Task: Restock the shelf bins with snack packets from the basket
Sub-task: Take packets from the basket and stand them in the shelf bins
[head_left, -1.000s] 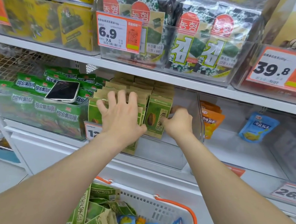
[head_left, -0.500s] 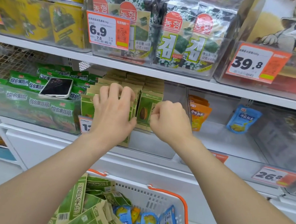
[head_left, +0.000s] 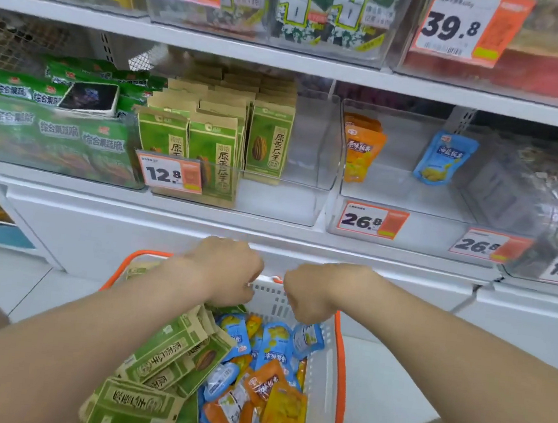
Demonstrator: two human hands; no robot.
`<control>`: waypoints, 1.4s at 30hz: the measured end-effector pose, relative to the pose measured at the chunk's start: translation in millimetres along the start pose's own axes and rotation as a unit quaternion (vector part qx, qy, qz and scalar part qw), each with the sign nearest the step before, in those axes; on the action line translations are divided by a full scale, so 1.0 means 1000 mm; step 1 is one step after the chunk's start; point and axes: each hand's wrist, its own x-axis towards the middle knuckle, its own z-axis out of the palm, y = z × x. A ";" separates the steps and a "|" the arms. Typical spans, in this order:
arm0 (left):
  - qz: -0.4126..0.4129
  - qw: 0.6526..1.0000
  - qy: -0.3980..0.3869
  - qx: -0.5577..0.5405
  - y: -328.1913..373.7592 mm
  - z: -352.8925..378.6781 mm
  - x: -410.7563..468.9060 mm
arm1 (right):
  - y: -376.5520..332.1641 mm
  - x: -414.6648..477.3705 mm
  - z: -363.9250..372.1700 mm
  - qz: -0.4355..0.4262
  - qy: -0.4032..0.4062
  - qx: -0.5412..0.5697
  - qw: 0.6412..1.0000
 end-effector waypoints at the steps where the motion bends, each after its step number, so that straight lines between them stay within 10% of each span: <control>1: 0.010 1.000 -0.022 0.000 0.006 0.005 0.000 | -0.002 0.005 0.010 -0.001 -0.017 -0.015 1.000; 9: 0.076 0.984 -0.161 -0.005 0.032 0.041 -0.001 | -0.005 0.040 0.081 -0.009 -0.074 -0.070 0.995; 20: 0.106 0.983 -0.149 0.009 0.038 0.041 0.018 | 0.019 0.078 0.150 0.057 -0.028 -0.249 0.967; 42: -0.013 0.985 -0.170 0.016 0.030 0.032 0.033 | -0.012 0.071 0.077 -0.067 0.044 -0.147 0.986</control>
